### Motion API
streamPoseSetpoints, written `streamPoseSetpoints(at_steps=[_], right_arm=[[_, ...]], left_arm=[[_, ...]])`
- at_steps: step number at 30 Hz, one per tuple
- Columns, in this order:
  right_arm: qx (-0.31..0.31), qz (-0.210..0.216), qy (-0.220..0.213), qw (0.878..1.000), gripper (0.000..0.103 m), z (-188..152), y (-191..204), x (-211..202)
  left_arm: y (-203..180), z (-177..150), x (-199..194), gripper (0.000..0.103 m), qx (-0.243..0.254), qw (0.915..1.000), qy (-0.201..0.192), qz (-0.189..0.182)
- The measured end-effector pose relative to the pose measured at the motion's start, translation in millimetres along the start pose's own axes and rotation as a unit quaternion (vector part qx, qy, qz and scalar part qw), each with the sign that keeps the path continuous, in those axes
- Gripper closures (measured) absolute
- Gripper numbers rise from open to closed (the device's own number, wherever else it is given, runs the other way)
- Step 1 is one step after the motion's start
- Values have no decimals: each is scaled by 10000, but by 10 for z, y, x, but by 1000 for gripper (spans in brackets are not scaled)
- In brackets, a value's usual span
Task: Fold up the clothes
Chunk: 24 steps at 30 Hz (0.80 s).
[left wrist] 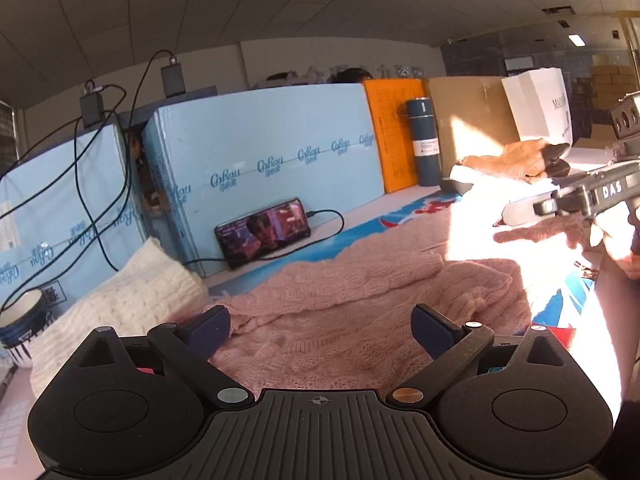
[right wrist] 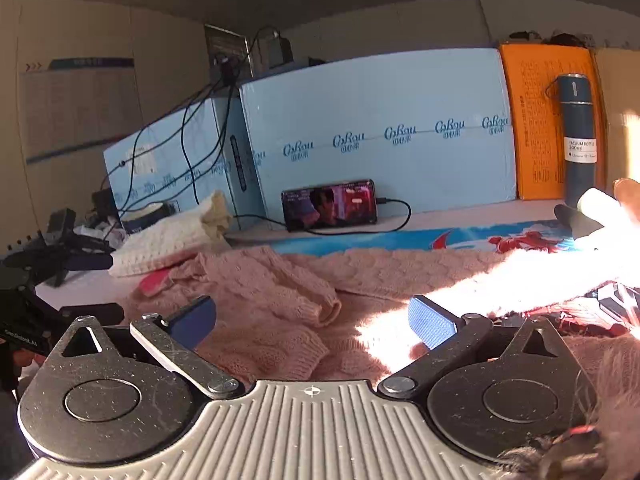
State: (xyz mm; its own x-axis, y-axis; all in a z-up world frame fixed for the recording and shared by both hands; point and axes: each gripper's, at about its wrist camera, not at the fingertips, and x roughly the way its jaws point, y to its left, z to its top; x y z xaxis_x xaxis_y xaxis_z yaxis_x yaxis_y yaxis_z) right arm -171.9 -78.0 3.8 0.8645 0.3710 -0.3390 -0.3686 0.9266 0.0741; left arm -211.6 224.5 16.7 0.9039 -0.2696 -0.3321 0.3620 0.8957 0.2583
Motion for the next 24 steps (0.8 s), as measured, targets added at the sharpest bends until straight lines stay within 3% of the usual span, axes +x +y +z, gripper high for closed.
streamPoseSetpoints(at_steps=[4, 9, 12, 15, 17, 20, 24], right_arm=[[240, 43, -602, 9979, 0, 12, -257, -255], [491, 73, -1344, 9897, 0, 22, -573, -575], [-107, -383, -1605, 9862, 0, -65, -679, -772], [-643, -687, -1230, 9879, 0, -138, -772, -866], [-1054, -699, -845, 9884, 0, -200, -784, -873], [-1593, -518, -174, 9857, 0, -292, -736, -803], [-1830, 63, 230, 9828, 0, -364, -603, -680]], left_arm=[[-148, 3, 13, 4, 410, 9991, 39, -17], [-357, -55, 73, 4, 1208, 9918, 401, -125], [-454, -100, 84, 4, 1877, 9799, 677, -47], [-489, -126, 122, 4, 2403, 9664, 914, 79], [-497, -92, 176, 4, 2511, 9625, 1018, 99], [-535, -40, 295, 4, 2656, 9586, 1029, 59], [-613, 19, 470, 4, 2691, 9596, 822, -30]])
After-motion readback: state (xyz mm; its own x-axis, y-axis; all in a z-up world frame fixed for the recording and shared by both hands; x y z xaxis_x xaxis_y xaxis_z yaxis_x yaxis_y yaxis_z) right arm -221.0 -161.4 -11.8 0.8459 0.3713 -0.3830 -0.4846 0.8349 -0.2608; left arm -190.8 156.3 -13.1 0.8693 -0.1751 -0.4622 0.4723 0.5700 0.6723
